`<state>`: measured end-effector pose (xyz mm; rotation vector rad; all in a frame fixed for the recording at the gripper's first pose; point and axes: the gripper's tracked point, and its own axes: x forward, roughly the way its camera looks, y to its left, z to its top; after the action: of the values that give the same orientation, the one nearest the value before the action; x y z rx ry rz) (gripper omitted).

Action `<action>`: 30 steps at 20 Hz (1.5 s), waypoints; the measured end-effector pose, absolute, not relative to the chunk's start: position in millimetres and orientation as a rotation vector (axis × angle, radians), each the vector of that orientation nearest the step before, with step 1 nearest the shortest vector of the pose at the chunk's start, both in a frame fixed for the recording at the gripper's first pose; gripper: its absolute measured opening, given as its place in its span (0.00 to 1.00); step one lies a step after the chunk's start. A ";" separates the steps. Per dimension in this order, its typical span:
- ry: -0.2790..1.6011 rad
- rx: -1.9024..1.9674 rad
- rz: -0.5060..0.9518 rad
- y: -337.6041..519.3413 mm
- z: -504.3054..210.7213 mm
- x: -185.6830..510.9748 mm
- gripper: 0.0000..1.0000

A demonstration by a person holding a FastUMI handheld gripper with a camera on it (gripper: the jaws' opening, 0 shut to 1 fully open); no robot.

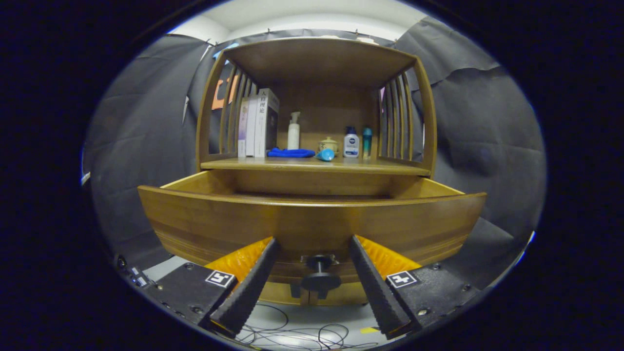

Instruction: Pull open the drawer, take out the items inside it, and place them on the countertop above the cabinet.

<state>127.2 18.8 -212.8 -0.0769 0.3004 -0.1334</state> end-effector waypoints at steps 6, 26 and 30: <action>0.333 -0.062 -0.139 6.8 -218.0 159.0 0.98; 0.369 -0.127 -0.161 5.8 -219.0 169.1 0.98; 0.369 -0.128 -0.161 6.3 -217.9 169.0 0.98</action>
<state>169.0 6.3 -217.9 -0.1279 0.3688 -0.1608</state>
